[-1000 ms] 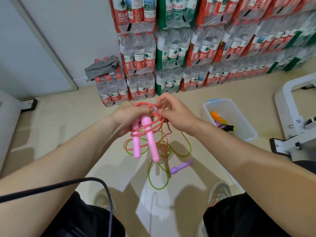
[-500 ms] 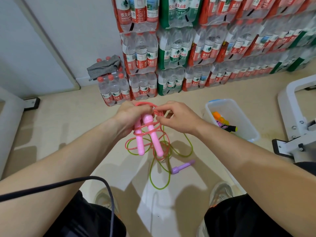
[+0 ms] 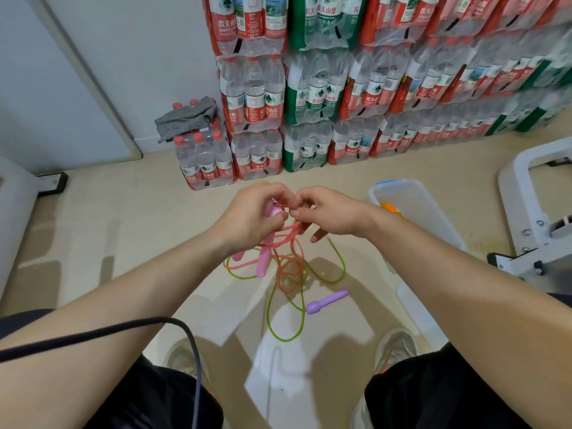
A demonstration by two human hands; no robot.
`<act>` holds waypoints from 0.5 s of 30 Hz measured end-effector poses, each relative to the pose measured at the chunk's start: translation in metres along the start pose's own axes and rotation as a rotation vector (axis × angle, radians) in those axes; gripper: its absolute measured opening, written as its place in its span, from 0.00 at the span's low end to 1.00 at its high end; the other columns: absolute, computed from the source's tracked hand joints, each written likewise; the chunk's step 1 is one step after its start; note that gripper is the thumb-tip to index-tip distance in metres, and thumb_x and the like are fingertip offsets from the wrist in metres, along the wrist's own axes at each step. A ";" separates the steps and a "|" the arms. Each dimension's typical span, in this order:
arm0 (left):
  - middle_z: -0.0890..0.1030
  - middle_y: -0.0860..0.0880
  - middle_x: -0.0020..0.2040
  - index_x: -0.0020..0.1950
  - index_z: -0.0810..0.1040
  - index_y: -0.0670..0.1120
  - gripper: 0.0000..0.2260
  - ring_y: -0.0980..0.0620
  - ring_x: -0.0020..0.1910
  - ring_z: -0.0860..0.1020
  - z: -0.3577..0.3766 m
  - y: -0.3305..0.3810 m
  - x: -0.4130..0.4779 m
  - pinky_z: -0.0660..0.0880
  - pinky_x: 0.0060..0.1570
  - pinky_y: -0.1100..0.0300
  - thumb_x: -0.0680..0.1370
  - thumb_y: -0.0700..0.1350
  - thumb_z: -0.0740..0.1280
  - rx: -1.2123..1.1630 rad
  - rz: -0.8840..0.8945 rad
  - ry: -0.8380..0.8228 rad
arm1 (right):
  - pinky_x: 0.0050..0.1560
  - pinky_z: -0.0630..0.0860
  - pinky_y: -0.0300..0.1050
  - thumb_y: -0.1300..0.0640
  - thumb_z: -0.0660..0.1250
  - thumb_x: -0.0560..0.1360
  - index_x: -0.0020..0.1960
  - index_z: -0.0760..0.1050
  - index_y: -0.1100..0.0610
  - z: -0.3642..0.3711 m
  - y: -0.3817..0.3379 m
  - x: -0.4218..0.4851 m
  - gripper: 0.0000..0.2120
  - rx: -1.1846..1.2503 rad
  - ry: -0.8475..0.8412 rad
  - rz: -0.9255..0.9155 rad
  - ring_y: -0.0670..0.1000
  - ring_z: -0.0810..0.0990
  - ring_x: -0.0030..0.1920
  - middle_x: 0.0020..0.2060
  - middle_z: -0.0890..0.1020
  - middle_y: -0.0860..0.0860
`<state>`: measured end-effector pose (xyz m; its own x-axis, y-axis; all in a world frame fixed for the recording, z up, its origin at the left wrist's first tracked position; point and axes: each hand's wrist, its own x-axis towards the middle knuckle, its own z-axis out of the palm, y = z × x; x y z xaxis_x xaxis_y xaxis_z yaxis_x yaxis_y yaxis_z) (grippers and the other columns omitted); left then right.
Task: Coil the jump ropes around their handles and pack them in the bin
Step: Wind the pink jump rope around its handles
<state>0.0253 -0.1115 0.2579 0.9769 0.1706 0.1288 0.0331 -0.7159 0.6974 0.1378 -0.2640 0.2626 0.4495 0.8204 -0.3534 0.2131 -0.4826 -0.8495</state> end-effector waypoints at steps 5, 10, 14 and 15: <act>0.79 0.53 0.46 0.51 0.76 0.54 0.14 0.54 0.45 0.77 0.008 0.001 -0.003 0.74 0.44 0.59 0.70 0.39 0.72 0.000 -0.065 0.036 | 0.39 0.68 0.43 0.55 0.64 0.83 0.40 0.71 0.52 -0.005 -0.003 0.001 0.13 0.093 0.000 0.108 0.46 0.66 0.34 0.31 0.68 0.45; 0.76 0.52 0.43 0.51 0.71 0.50 0.16 0.51 0.41 0.73 0.016 0.001 -0.011 0.71 0.39 0.56 0.68 0.37 0.68 0.114 -0.010 -0.012 | 0.35 0.69 0.42 0.53 0.63 0.82 0.36 0.69 0.53 -0.001 -0.003 0.001 0.15 0.095 -0.069 0.173 0.48 0.67 0.31 0.29 0.69 0.47; 0.76 0.51 0.43 0.51 0.72 0.51 0.15 0.50 0.41 0.73 0.015 -0.003 -0.008 0.71 0.39 0.55 0.68 0.40 0.71 0.171 0.007 -0.045 | 0.42 0.76 0.44 0.60 0.69 0.77 0.41 0.76 0.57 -0.002 -0.002 -0.001 0.06 -0.103 -0.153 0.122 0.47 0.76 0.39 0.35 0.77 0.50; 0.76 0.51 0.42 0.51 0.73 0.51 0.15 0.50 0.40 0.72 0.015 -0.004 -0.008 0.70 0.39 0.55 0.68 0.40 0.71 0.164 0.006 -0.044 | 0.44 0.77 0.45 0.63 0.70 0.76 0.44 0.77 0.59 -0.002 -0.001 -0.001 0.03 -0.120 -0.159 0.122 0.48 0.77 0.41 0.37 0.78 0.52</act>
<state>0.0209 -0.1198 0.2435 0.9853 0.1391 0.0992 0.0580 -0.8183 0.5718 0.1386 -0.2653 0.2644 0.3379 0.7872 -0.5159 0.2710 -0.6063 -0.7476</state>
